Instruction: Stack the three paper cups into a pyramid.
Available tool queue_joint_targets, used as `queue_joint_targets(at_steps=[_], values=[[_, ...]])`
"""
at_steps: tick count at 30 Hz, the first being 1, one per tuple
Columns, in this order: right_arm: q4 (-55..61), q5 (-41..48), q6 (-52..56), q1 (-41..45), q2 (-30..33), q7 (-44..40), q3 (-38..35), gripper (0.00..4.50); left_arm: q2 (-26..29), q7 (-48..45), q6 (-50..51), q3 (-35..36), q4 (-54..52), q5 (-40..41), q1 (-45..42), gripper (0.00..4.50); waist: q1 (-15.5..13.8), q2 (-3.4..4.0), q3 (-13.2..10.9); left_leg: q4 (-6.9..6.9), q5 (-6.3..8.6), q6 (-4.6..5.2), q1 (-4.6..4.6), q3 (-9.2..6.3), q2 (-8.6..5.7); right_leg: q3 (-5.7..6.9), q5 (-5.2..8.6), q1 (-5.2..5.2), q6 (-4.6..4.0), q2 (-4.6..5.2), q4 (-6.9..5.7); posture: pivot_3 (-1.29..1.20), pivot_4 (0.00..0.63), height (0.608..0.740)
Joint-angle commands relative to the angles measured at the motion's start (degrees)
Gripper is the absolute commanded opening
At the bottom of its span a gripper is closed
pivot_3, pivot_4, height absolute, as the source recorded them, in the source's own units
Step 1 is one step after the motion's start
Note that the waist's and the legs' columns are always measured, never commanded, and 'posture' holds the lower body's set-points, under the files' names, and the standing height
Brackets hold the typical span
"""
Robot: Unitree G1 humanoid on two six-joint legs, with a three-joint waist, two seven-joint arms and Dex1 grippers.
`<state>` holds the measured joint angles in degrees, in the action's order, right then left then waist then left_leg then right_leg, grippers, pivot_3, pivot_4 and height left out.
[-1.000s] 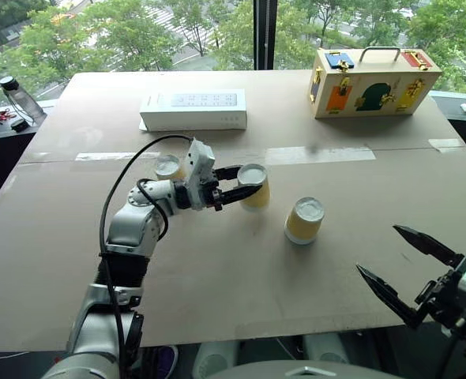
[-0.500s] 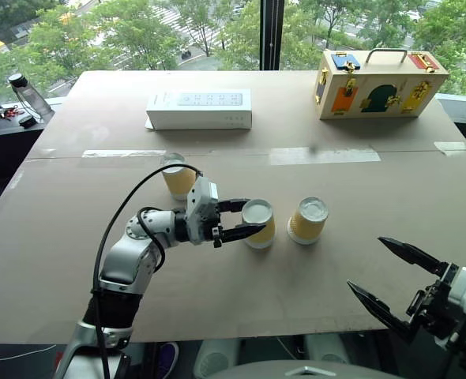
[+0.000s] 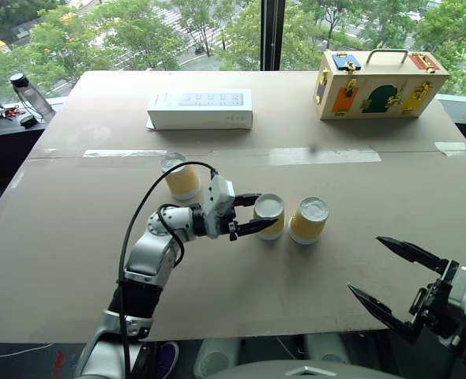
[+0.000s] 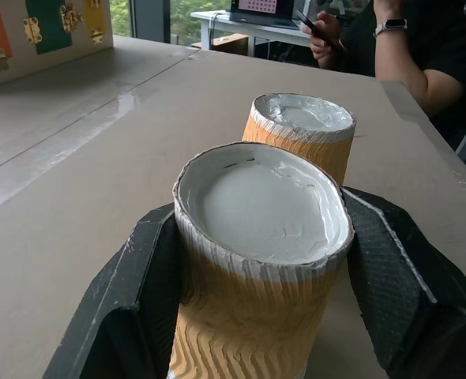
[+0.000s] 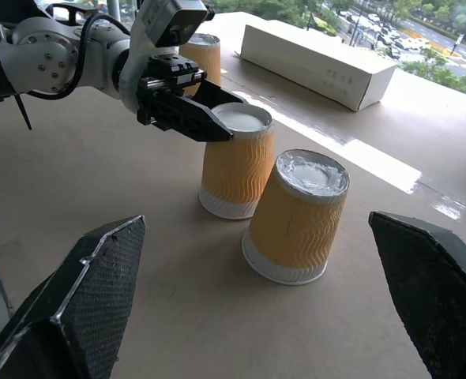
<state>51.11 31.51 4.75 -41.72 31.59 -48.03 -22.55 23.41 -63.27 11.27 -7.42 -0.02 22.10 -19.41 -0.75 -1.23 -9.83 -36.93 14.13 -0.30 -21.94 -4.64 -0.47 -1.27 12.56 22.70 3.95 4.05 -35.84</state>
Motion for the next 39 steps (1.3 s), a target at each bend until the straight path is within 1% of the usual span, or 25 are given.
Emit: queue_joint_targets(at_steps=[1, 22, 26, 28, 29, 30, 31, 32, 35, 39], values=[[1.1, 0.6, -0.1, -0.1, 0.3, 0.5, -0.5, 4.50, -0.5, -0.1, -0.8, -0.6, -0.4, 0.0, -0.3, 2.55, 0.0, 0.00, 0.0, 0.00, 0.00, 0.00, 0.00, 0.00, 0.00, 0.00, 0.00, 0.00, 0.00, 0.00, 0.00, 0.00, 0.150, 0.740], [2.1, 0.4, 1.9, 1.3, 1.3, 2.6, 0.0, 4.50, -1.6, -2.4, -1.8, -2.1, 1.8, -0.2, -1.2, 2.55, 0.0, 0.01, 0.0, -0.04, 0.00, 0.00, 0.03, -0.01, 0.00, 0.01, 0.00, -0.06, 0.00, 0.00, -0.01, 0.00, 0.150, 0.740], [2.3, 0.4, 2.3, 1.6, 1.5, 2.9, 0.2, 4.50, -1.3, -3.8, -1.2, -2.2, 1.4, 0.8, -1.1, 2.55, 0.0, 0.00, 0.0, -0.07, 0.00, 0.00, 0.03, -0.01, -0.01, 0.01, 0.00, -0.07, 0.00, 0.00, -0.01, 0.00, 0.150, 0.740], [2.3, 0.5, 2.5, 1.9, 1.6, 3.0, 0.3, 4.50, -1.3, -3.5, -0.6, -1.5, 0.8, 1.5, -0.9, 3.44, 0.0, 0.00, 0.0, -0.08, 0.00, 0.00, 0.02, -0.01, -0.01, 0.01, 0.00, -0.07, 0.00, 0.00, -0.01, 0.00, 0.150, 0.740], [2.3, 0.5, 2.7, 2.0, 1.6, 3.1, 0.3, 4.50, -1.1, -3.5, -0.3, -1.2, 0.6, 1.8, -0.9, 3.75, 0.0, 0.01, 0.0, -0.08, 0.00, 0.00, 0.02, -0.01, 0.00, 0.01, 0.00, -0.07, 0.00, 0.00, -0.01, 0.00, 0.150, 0.740], [2.3, 0.7, 2.7, 2.1, 1.6, 3.0, 0.2, 4.50, -0.6, -3.7, 0.1, -0.6, 0.1, 2.2, -0.6, 4.24, 0.0, 0.01, 0.0, -0.08, 0.00, 0.00, 0.02, -0.01, -0.01, 0.01, 0.00, -0.07, 0.00, 0.00, -0.01, 0.00, 0.150, 0.740], [2.2, 0.7, 2.6, 2.1, 1.6, 2.8, 0.2, 4.50, -0.1, -3.7, 0.2, 0.0, -0.5, 2.5, -0.1, 4.38, 0.0, 0.01, 0.0, -0.08, 0.00, 0.00, 0.02, -0.02, 0.00, 0.01, 0.00, -0.07, 0.00, 0.00, -0.01, 0.00, 0.150, 0.740], [2.0, 0.9, 2.5, 2.2, 1.7, 2.7, 0.1, 4.50, 0.2, -3.3, 0.3, 0.7, -1.0, 2.9, 0.2, 4.38, 0.1, 0.01, 0.0, -0.08, 0.00, 0.00, 0.02, -0.02, 0.00, 0.01, 0.00, -0.07, 0.00, 0.00, -0.01, 0.00, 0.150, 0.740], [1.3, 2.0, 2.5, 3.9, 2.0, 2.2, 0.6, 4.50, 2.5, -2.5, 1.9, 6.2, -5.2, 7.4, 4.0, 4.38, 0.6, 0.00, 0.0, -0.07, 0.00, 0.00, 0.03, -0.02, 0.03, 0.01, 0.00, -0.06, 0.00, -0.01, -0.02, 0.00, 0.150, 0.740], [-0.2, 3.4, 3.3, 8.4, 3.0, 1.9, 2.4, 4.50, 7.4, -0.6, 4.4, 15.3, -10.4, 12.2, 12.1, 4.38, 1.5, 0.01, 0.0, -0.03, 0.00, 0.00, 0.07, -0.02, 0.09, 0.01, -0.01, -0.06, -0.06, -0.01, -0.02, 0.00, 0.150, 0.740]])
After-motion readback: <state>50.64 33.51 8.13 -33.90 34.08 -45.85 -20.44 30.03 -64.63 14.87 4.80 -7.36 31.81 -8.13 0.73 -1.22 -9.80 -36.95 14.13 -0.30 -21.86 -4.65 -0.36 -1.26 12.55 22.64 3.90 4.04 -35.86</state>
